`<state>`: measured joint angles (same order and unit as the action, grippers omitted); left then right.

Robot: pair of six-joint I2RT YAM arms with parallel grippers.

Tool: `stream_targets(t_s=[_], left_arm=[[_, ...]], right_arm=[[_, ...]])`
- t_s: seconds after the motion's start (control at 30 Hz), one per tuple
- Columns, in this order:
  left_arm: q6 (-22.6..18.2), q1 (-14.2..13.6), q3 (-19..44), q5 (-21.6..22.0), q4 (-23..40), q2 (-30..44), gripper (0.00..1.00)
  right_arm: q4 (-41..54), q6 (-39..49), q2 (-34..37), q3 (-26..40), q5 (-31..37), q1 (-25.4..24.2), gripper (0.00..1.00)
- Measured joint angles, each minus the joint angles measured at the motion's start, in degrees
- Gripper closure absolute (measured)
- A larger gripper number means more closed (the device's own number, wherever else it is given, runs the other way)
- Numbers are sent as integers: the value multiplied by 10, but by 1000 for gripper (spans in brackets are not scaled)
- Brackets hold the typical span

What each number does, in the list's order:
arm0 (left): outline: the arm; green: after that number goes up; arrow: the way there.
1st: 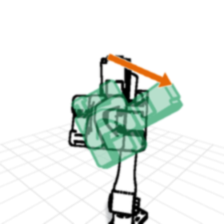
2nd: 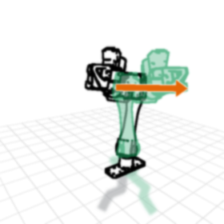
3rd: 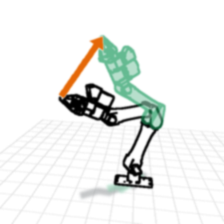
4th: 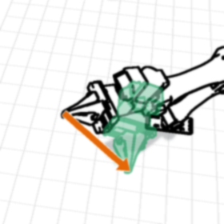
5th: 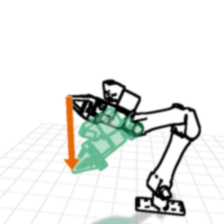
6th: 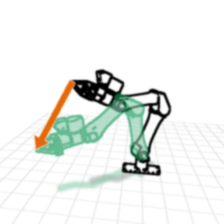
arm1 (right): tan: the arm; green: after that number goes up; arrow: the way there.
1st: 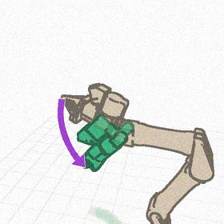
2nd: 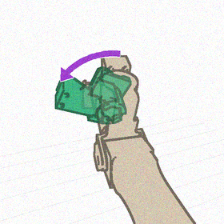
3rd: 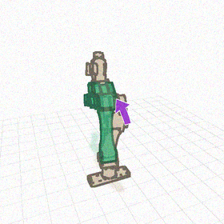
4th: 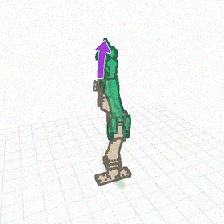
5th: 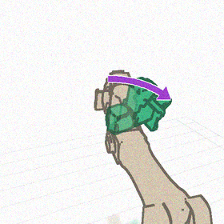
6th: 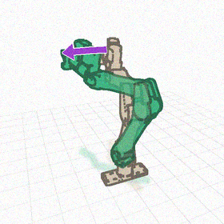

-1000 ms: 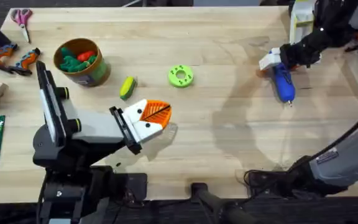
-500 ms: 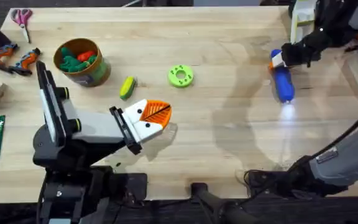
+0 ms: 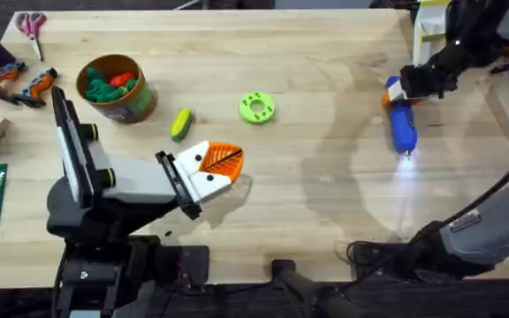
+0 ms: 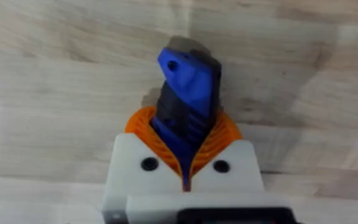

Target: Pick up the gripper from the table and insert it into the empty holder that is missing its gripper. Then pick up a screw, insert it into the mounting hole, and use the screwdriver to tighten it. Finally, clean up the table by picking up the vegetable and placing it into the bucket.

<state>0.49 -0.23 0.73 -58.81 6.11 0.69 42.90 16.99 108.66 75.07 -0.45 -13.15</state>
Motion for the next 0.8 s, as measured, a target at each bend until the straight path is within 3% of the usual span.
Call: stream_targets(t_s=[0.2, 0.53, 0.8], left_arm=[[0, 0, 0, 0, 0, 0, 990], [0, 0, 0, 0, 0, 0, 990], [0, 0, 0, 0, 0, 0, 990]], right_arm=[[28, -15, -43, -14, -19, 0, 975], [35, -24, -250, -15, -113, 20, 975], [75, -46, -352, -15, -215, 44, 975]])
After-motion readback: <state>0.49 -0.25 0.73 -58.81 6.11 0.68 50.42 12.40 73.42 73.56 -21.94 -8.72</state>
